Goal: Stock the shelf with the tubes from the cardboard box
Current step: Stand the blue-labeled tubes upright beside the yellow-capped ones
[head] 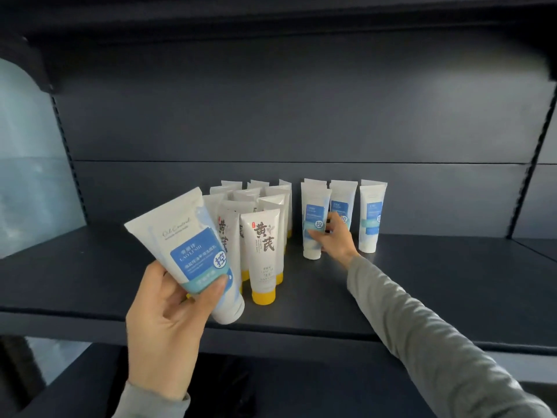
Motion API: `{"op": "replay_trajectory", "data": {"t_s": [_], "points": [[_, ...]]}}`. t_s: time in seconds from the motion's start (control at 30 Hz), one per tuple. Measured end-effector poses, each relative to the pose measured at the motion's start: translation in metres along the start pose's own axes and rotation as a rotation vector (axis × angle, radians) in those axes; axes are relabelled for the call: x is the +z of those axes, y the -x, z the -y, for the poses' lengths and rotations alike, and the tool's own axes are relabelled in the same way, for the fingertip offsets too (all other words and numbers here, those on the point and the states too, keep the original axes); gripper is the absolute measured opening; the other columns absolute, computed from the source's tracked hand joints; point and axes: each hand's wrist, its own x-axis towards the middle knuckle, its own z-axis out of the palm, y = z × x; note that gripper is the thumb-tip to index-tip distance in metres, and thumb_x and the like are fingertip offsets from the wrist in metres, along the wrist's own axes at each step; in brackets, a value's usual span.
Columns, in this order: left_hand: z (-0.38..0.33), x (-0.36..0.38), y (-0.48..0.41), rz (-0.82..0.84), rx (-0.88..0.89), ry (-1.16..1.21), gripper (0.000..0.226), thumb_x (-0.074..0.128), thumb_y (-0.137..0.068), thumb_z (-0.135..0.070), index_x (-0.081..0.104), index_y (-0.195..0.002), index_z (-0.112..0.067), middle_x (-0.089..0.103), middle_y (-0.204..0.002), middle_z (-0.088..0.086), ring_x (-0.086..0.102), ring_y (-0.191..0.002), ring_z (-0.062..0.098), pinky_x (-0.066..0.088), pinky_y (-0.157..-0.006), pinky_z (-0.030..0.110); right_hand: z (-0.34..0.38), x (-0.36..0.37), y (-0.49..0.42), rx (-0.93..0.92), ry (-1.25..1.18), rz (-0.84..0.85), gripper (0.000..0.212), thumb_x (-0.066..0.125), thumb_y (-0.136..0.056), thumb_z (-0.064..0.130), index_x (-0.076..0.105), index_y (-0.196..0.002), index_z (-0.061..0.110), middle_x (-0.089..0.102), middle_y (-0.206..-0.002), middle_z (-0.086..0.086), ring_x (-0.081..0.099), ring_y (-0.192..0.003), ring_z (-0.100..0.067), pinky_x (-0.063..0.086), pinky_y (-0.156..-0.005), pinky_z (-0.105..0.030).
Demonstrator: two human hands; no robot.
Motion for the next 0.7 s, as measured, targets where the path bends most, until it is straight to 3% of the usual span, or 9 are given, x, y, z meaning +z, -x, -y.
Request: {"op": "replay_trajectory", "data": {"t_s": [0.23,0.33,0.57,0.7], "points": [[0.009,0.011,0.008,0.010,-0.041,0.011,0.038,0.067,-0.066,-0.004,0.058,-0.098,-0.022,0.070,-0.100,-0.009,0.067,-0.095,0.007,0.054,-0.067,0.015,-0.003,-0.005,-0.004,-0.004,0.029,0.068,0.035,0.065,-0.087,0.010,0.046,-0.116,0.015,0.055,-0.125,-0.005,0.053,-0.119,-0.024,0.047,-0.100,-0.043],[0.009,0.014,0.009,0.014,-0.029,-0.010,0.038,0.067,-0.065,-0.006,0.058,-0.097,-0.025,0.069,-0.096,-0.014,0.066,-0.094,0.002,0.053,-0.066,0.013,-0.003,-0.003,-0.002,-0.020,0.082,0.034,0.037,0.064,-0.088,0.012,0.047,-0.120,0.010,0.056,-0.128,-0.006,0.053,-0.119,-0.022,0.045,-0.098,-0.038],[0.008,0.020,0.013,0.032,-0.038,0.008,0.040,0.067,-0.065,-0.004,0.058,-0.100,-0.021,0.069,-0.102,-0.007,0.065,-0.095,0.004,0.053,-0.064,0.013,-0.001,0.003,-0.001,-0.006,0.118,-0.044,0.038,0.066,-0.086,0.013,0.048,-0.119,0.005,0.056,-0.128,-0.010,0.054,-0.120,-0.025,0.045,-0.099,-0.038],[0.006,0.022,0.014,0.046,-0.040,-0.001,0.045,0.066,-0.064,-0.005,0.055,-0.104,-0.023,0.069,-0.100,-0.016,0.064,-0.096,-0.001,0.053,-0.062,0.012,-0.001,0.008,-0.002,-0.002,0.117,-0.046,0.039,0.065,-0.087,0.013,0.047,-0.120,0.006,0.055,-0.131,-0.009,0.052,-0.122,-0.025,0.043,-0.101,-0.037]]}}
